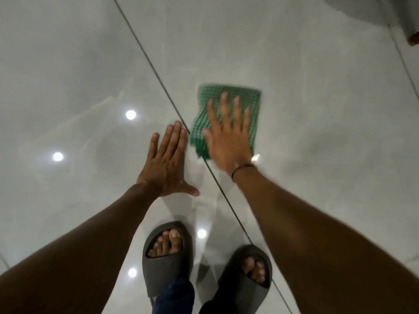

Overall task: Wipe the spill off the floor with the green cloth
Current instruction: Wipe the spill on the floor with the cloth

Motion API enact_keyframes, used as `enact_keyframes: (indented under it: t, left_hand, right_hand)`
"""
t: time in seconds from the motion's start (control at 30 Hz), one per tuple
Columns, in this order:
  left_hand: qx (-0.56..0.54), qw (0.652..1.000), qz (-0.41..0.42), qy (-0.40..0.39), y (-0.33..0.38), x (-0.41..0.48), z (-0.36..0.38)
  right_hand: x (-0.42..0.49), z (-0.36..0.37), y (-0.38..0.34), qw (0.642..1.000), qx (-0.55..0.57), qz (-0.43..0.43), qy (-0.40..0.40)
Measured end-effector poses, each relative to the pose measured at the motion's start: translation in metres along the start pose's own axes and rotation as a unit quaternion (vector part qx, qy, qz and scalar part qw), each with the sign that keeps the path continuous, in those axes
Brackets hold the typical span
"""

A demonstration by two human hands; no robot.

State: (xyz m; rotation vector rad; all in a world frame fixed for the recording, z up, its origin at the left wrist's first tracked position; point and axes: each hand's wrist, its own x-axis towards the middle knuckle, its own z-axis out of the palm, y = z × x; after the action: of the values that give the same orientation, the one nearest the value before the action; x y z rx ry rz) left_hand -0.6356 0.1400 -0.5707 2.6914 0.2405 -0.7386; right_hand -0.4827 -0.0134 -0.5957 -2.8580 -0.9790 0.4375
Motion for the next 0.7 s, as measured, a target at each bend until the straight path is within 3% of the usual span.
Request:
enact_keyframes:
  t: [0.1, 0.2, 0.3, 0.4, 0.5, 0.6, 0.63, 0.7]
  left_hand:
    - [0.000, 1.000, 0.001, -0.012, 0.000, -0.001, -0.003]
    - [-0.005, 1.000, 0.009, -0.001, -0.002, -0.001, 0.001]
    - [-0.003, 1.000, 0.012, 0.008, -0.006, 0.000, 0.007]
    - [-0.004, 1.000, 0.023, -0.003, 0.002, -0.002, 0.015]
    - [-0.005, 1.000, 0.015, -0.010, 0.006, 0.000, 0.023]
    - [-0.012, 0.999, -0.004, -0.029, 0.005, -0.003, 0.028]
    - [-0.012, 0.999, -0.006, -0.030, 0.005, -0.006, 0.028]
    - [-0.009, 0.998, 0.025, -0.065, 0.031, -0.020, 0.024]
  right_hand:
    - [-0.085, 0.006, 0.011, 0.997, -0.010, -0.060, -0.056]
    - [-0.132, 0.000, 0.075, 0.996, -0.028, 0.019, -0.087]
    - [-0.078, -0.016, 0.111, 0.988, 0.001, 0.148, -0.037]
    - [-0.001, -0.023, 0.091, 0.974, 0.037, 0.220, 0.028]
    - [0.016, -0.003, 0.038, 0.992, -0.001, 0.126, 0.024]
    - [-0.058, 0.028, 0.010, 0.999, -0.019, -0.033, -0.012]
    - [-0.098, 0.034, 0.015, 0.998, -0.025, -0.055, -0.028]
    - [-0.198, 0.027, 0.059, 0.997, -0.026, -0.013, -0.067]
